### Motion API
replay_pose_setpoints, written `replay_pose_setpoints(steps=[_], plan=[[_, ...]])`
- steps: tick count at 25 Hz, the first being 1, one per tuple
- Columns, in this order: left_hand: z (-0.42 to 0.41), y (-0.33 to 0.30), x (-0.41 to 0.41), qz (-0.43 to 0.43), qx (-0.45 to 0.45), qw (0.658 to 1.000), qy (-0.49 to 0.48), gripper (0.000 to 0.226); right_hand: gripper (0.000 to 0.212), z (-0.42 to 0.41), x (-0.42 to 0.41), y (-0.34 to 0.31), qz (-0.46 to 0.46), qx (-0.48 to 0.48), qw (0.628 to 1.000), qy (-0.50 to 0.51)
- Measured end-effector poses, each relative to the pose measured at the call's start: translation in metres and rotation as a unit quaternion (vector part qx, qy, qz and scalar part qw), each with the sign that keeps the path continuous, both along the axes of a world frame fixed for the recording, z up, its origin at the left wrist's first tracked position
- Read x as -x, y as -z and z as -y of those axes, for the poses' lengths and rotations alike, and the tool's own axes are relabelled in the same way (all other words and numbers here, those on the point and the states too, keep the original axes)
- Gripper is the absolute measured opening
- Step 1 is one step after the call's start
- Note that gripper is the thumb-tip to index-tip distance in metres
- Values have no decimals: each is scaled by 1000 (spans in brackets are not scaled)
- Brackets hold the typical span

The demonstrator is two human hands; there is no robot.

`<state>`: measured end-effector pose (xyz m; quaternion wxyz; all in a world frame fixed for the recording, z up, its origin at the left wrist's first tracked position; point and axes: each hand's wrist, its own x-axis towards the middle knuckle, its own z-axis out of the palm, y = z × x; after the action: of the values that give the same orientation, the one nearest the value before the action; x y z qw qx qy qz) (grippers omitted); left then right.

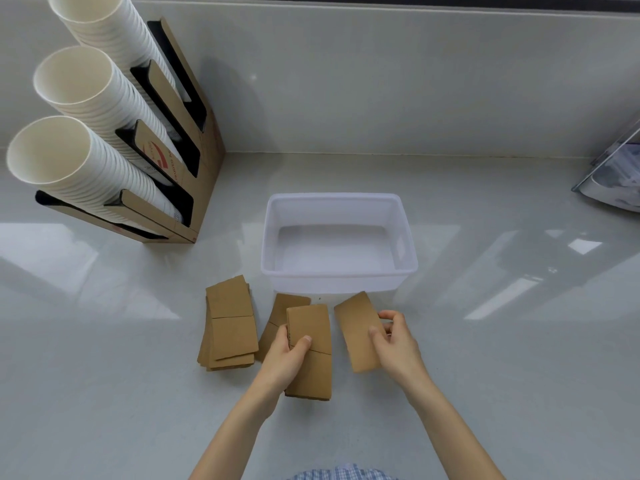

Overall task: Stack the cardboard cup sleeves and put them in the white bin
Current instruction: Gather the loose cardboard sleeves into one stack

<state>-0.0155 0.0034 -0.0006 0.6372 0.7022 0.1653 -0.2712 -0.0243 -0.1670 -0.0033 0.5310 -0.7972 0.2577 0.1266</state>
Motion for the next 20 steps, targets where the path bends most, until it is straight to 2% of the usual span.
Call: replay_pose_setpoints(steps=[2,4,10,17,20], plan=[[0,0,-1,-7,5,1000,-9,20,20,-2,1,-9,36,-80,995,37],[0,0,-2,-12,14,1000,-17,20,10,-8,2,-15,62,-119,990,46],[2,-5,-2,-13,27,999,-22,27,14,-16,4,-15,86,-143,984,56],[8,-12,-2,5,67,997,-31,21,14,-28,8,-8,50,-64,996,-21],[8,-12,-1,20,54,998,-25,24,17,-38,7,-11,51,-25,996,-65]])
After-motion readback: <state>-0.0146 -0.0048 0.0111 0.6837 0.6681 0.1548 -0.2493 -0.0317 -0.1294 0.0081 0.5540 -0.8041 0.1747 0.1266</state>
